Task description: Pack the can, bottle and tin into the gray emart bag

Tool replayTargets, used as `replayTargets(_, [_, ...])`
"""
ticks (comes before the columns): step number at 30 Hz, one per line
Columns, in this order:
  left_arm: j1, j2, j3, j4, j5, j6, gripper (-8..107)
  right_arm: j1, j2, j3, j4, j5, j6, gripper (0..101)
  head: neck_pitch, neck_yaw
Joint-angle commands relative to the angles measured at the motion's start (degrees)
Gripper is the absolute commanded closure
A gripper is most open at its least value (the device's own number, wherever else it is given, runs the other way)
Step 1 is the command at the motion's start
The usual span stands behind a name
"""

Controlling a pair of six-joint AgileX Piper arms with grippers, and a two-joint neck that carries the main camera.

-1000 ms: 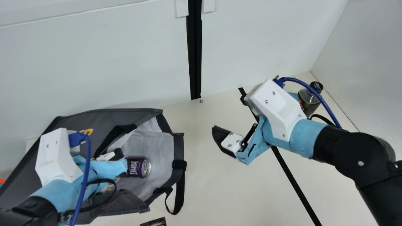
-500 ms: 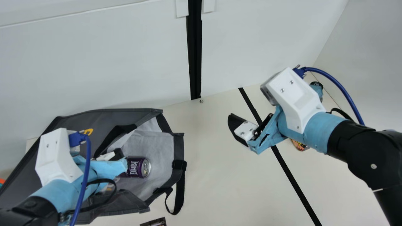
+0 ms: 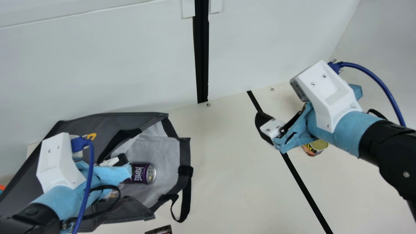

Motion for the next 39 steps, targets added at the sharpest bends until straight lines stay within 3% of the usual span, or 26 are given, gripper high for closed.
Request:
replayTargets(1, [0.00, 0.00, 0.00, 0.00, 0.00, 0.00, 89, -0.04, -0.15, -0.66, -2.05, 1.11, 2.20, 10, -1.30, -0.05])
replayTargets(22, [0.00, 0.00, 0.00, 0.00, 0.00, 0.00, 89, 5.69, -4.15, -6.32, -20.15, 14.41, 19.76, 10, -1.30, -0.05])
replayTargets(32, [0.00, 0.00, 0.00, 0.00, 0.00, 0.00, 89, 6.40, -6.19, -7.86, -23.01, 19.42, 22.02, 10, -1.30, -0.05])
replayTargets(39, [0.00, 0.00, 0.00, 0.00, 0.00, 0.00, 89, 3.84, -7.54, -6.43, -21.92, 19.58, 20.83, 10, -1.30, -0.05])
